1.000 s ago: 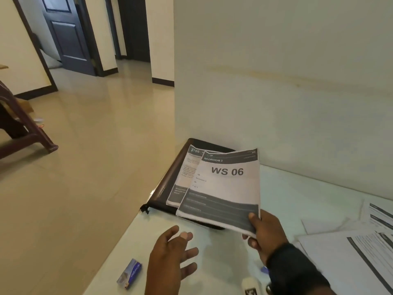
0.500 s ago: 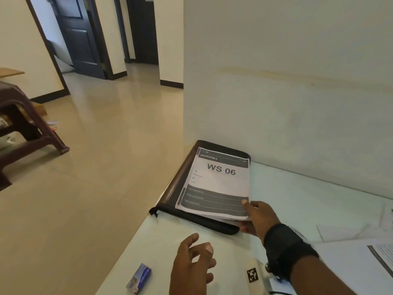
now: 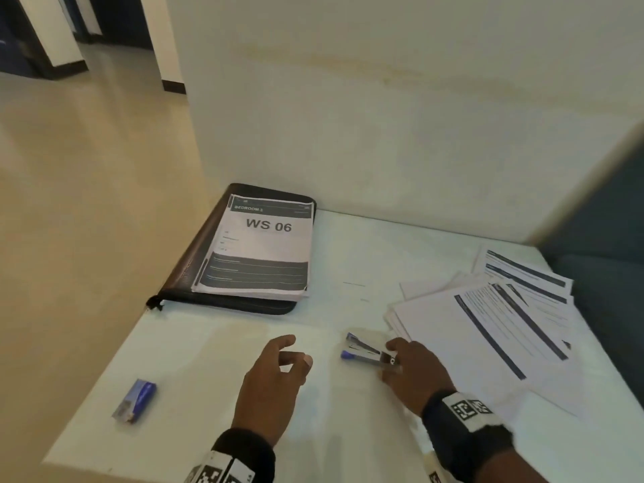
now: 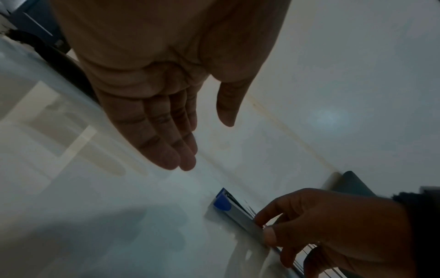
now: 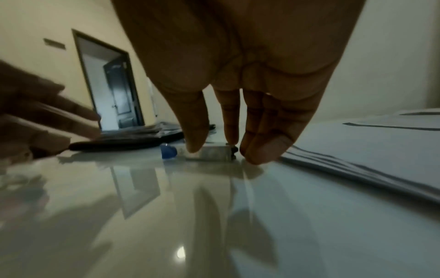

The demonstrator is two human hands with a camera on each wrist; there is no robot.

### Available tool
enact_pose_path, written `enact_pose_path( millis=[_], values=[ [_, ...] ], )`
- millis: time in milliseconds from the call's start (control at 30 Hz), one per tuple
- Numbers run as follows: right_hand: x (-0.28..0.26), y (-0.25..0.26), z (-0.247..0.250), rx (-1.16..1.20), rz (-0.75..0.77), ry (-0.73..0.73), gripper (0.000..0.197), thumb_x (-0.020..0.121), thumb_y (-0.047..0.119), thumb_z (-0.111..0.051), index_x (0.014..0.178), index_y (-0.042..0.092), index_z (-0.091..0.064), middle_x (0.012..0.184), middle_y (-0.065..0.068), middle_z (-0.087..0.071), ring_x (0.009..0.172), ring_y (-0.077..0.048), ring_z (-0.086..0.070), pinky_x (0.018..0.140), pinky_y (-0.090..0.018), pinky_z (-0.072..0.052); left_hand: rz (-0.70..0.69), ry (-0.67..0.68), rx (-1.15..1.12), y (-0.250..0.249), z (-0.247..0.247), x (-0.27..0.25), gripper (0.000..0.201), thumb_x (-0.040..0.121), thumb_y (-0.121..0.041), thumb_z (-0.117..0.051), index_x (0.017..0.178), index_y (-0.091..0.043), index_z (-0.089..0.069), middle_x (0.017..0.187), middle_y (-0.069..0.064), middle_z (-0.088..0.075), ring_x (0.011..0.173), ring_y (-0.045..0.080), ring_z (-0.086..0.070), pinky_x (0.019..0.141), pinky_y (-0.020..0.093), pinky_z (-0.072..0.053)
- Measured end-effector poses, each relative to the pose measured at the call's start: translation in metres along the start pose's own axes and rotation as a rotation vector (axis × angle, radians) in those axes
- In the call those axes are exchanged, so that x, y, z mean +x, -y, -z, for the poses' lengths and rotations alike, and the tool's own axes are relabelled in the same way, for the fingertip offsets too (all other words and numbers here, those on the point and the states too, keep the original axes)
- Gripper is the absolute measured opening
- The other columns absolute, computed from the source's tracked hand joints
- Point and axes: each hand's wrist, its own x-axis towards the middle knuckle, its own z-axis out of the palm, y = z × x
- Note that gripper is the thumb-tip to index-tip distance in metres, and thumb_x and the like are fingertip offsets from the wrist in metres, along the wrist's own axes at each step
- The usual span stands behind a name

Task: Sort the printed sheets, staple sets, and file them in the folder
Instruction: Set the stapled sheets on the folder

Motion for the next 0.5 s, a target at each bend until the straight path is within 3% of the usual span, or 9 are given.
enact_pose_path(
  millis=[100,200,367,500],
  values=[
    [0.009,0.009,-0.013,-0.118,0.06,-0.012,0.034,0.093,0.036,-0.052,0.124,0.025,-0.048,0.119,-0.002,-0.049,0.106,-0.023,-0.056,0.091,-0.03,-0.045,-0.001,-0.027,0.02,0.002,0.005,0.001,0.031,0.091,-0.038,-0.058,0.121,-0.034,-0.05,0.105,-0.012,-0.062,0.089,0.01,-0.066,0.089,0.039,-0.055],
    [0.016,0.028,-0.018,-0.168,0.092,-0.039,0.021,0.097,0.035,-0.044,0.112,0.021,-0.048,0.111,-0.002,-0.051,0.095,-0.023,-0.058,0.083,-0.035,-0.05,-0.009,-0.101,0.024,0.004,0.019,0.005,0.028,0.091,-0.037,-0.058,0.119,-0.033,-0.053,0.104,-0.011,-0.063,0.088,0.01,-0.066,0.089,0.041,-0.055],
    [0.003,0.082,-0.041,-0.134,0.183,0.09,0.027,0.088,0.039,-0.054,0.106,0.02,-0.05,0.104,-0.003,-0.059,0.095,-0.024,-0.06,0.074,-0.03,-0.044,0.02,-0.23,-0.035,0.009,0.051,0.012,0.025,0.092,-0.033,-0.058,0.117,-0.029,-0.054,0.101,-0.006,-0.064,0.086,0.011,-0.066,0.086,0.042,-0.056],
    [-0.01,0.134,-0.072,-0.04,0.213,0.165,0.038,0.084,0.043,-0.058,0.112,0.02,-0.05,0.109,-0.004,-0.063,0.098,-0.024,-0.062,0.082,-0.033,-0.052,0.154,-0.212,0.065,0.021,0.062,0.018,0.034,0.092,-0.038,-0.057,0.123,-0.029,-0.05,0.115,0.0,-0.062,0.102,0.02,-0.061,0.096,0.044,-0.05]
  ],
)
